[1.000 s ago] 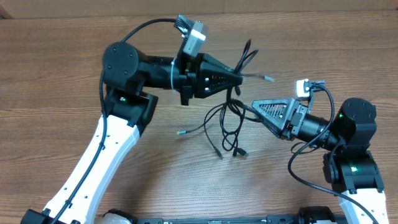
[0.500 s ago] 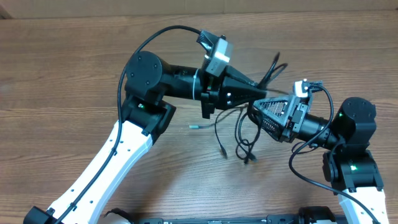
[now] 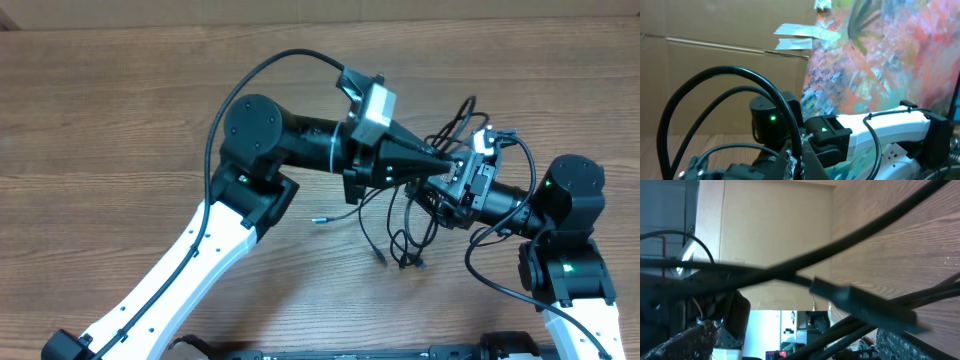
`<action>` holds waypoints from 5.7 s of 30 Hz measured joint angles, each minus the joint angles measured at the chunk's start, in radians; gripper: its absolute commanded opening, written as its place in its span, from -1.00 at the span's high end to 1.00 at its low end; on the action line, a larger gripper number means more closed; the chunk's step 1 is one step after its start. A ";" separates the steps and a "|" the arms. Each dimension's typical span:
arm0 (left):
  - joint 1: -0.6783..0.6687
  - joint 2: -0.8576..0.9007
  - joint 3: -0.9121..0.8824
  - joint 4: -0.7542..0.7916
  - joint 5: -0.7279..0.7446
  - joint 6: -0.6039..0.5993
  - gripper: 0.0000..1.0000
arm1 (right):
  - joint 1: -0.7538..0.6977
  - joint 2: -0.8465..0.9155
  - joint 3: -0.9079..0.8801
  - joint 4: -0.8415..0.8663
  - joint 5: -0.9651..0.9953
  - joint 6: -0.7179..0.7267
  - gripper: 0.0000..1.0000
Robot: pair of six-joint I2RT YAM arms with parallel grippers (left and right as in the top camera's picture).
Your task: Untangle cables
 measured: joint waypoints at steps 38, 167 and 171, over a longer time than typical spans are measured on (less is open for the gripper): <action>0.060 0.012 0.000 -0.003 0.020 -0.064 0.92 | 0.000 0.169 0.000 -0.104 0.090 -0.142 0.93; 0.191 0.014 -0.007 0.222 0.088 -0.303 0.91 | -0.072 0.151 0.000 -0.381 0.444 -0.802 -1.00; 0.189 0.014 -0.007 0.237 0.081 -0.314 0.92 | -0.072 0.181 0.000 -0.430 0.525 -0.801 -1.00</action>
